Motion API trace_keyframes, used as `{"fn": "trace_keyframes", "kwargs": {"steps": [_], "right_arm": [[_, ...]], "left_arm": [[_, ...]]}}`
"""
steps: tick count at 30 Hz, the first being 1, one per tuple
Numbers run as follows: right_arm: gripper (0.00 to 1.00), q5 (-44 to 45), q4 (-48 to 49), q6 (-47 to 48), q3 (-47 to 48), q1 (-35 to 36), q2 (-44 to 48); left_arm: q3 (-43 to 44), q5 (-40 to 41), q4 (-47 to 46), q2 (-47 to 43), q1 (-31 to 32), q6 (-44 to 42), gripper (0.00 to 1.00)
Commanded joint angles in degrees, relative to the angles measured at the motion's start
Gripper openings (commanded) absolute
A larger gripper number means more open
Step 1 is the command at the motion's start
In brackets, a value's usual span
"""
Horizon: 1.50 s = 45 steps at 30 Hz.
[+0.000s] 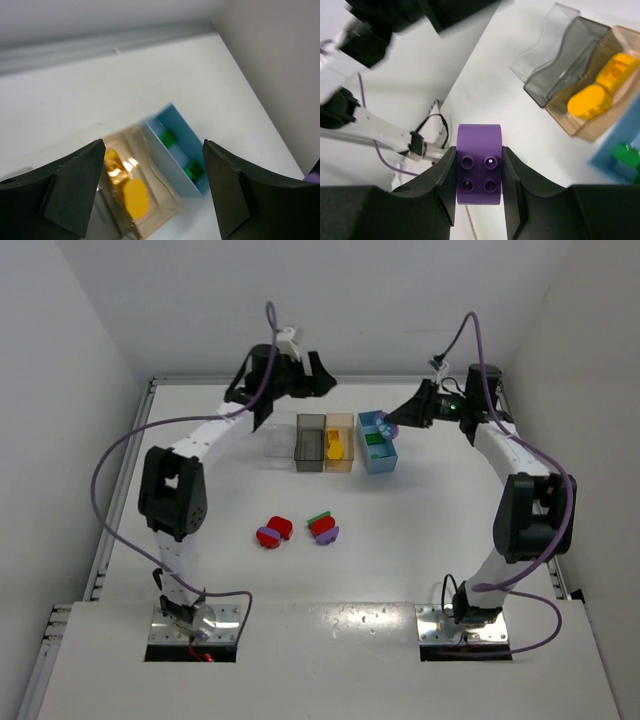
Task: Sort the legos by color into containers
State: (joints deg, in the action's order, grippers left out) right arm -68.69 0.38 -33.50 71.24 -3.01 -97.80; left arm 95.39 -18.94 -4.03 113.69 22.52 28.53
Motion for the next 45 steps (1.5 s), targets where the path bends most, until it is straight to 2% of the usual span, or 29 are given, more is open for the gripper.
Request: {"fn": "trace_keyframes", "kwargs": {"steps": [1,2,4,6,7,10,13,16,22,24,25,28,30,33,34,37,41,45], "right_arm": [[0.0,1.5,-4.3,8.7,6.2,6.2,-3.6],[0.0,3.2,-6.5,11.0,8.8,9.3,-4.8],[0.0,5.0,-10.7,15.5,11.4,12.0,-7.2],[0.0,9.2,-12.7,17.9,14.9,14.3,-11.2],[0.0,11.0,-14.6,19.0,16.1,16.3,-12.5],[0.0,18.2,-16.5,21.6,21.1,19.4,-17.4],[0.0,27.2,-18.0,22.9,27.8,22.1,-20.8],[0.0,32.1,-18.6,23.5,31.7,23.5,-26.0],[0.01,36.2,-18.6,24.6,35.5,26.2,-30.1],[0.06,36.8,-18.6,25.4,36.0,26.8,-31.0],[0.15,36.8,-18.6,25.4,36.0,27.4,-31.7],[0.23,37.3,-18.6,25.9,36.5,28.1,-32.3],[0.25,37.3,-18.6,25.9,36.5,28.7,-32.8],[0.5,39.0,-18.6,25.9,37.0,29.4,-32.8],[0.62,39.7,-18.6,25.9,37.0,29.4,-32.8],[0.81,42.4,-19.2,25.9,37.0,29.9,-31.1],[0.83,44.2,-19.8,26.5,33.5,29.9,-25.8],[0.83,46.3,-20.5,27.8,29.0,27.6,-17.5]], "left_arm": [[2.8,6.5,6.2,-8.6,-4.0,-2.3,0.88],[2.8,9.2,8.7,-9.1,-4.8,-3.2,0.92],[3.4,11.6,15.8,-9.8,-6.9,-4.9,0.92],[2.1,11.7,18.2,-11.6,-10.6,-5.4,0.96],[0.5,10.3,18.2,-12.8,-12.3,-5.4,1.0],[-5.3,2.1,18.2,-16.9,-18.8,-3.7,1.0],[-9.6,-4.3,18.2,-20.0,-23.3,-6.5,1.0],[-11.5,-7.8,21.5,-20.5,-24.5,-10.1,1.0],[-15.1,-15.5,27.5,-21.1,-24.5,-20.2,1.0],[-15.7,-16.0,30.3,-21.1,-24.5,-23.2,1.0],[-16.4,-16.0,31.4,-21.1,-24.5,-24.0,0.99],[-18.5,-14.3,33.3,-22.4,-24.5,-26.1,0.97],[-20.3,-13.8,33.3,-23.9,-24.5,-27.7,0.97],[-22.6,-13.1,35.4,-26.5,-24.5,-31.9,0.97],[-23.4,-13.1,37.5,-26.5,-24.5,-35.0,0.97],[-24.6,-16.5,42.5,-28.7,-23.9,-42.2,0.97],[-25.2,-17.0,49.4,-30.2,-21.0,-50.6,0.97],[-27.2,-10.7,51.8,-32.7,-14.6,-54.7,0.94]]}}
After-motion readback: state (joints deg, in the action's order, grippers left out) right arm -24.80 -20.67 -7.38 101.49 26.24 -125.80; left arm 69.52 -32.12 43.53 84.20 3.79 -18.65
